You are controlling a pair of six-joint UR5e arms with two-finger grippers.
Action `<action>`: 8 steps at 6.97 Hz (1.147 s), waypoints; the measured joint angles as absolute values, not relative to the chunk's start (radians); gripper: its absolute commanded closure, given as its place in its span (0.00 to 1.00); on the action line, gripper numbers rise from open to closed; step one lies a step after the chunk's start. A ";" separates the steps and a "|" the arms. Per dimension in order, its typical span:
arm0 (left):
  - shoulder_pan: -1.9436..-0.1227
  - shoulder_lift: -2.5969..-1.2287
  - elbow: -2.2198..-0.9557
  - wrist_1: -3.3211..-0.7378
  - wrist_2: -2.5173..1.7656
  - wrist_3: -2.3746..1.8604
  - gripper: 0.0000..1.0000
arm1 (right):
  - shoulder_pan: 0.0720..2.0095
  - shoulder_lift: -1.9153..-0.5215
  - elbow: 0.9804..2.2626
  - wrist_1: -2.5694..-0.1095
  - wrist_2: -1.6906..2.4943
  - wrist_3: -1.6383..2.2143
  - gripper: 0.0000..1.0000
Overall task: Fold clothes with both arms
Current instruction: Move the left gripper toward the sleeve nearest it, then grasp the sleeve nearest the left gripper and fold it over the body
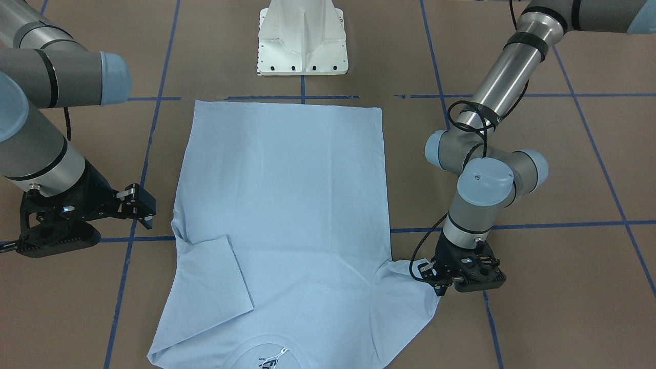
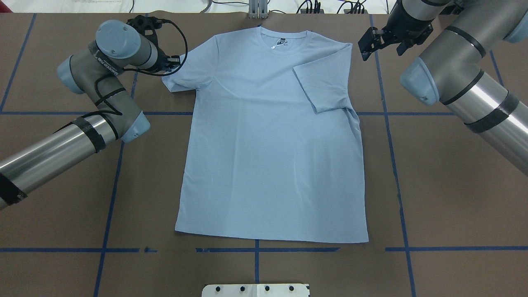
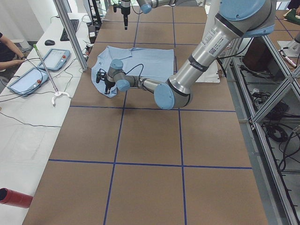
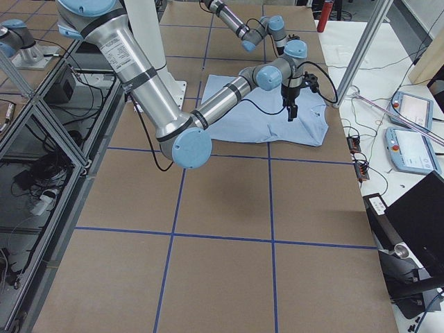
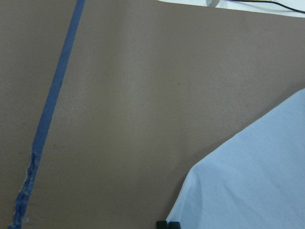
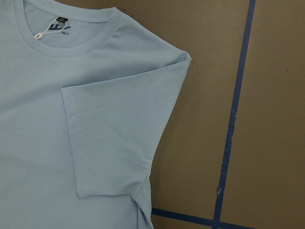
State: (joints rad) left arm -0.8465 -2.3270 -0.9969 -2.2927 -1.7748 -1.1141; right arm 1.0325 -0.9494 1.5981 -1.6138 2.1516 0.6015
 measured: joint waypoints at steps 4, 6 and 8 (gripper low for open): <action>-0.782 -2.569 -0.932 -2.166 -1.774 -1.310 1.00 | 1.034 -0.950 1.591 -1.612 2.149 0.600 0.00; -0.736 -2.682 -0.804 -2.172 -1.756 -1.391 1.00 | 1.036 -0.951 1.587 -1.587 2.151 0.603 0.00; -0.727 -2.703 -0.764 -2.222 -1.729 -1.406 1.00 | 1.037 -0.954 1.586 -1.577 2.152 0.604 0.00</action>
State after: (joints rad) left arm -0.7269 -2.7025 -0.7645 -2.2222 -1.7292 -1.4063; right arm 1.0374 -0.9535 1.5865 -1.5767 2.1520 0.6042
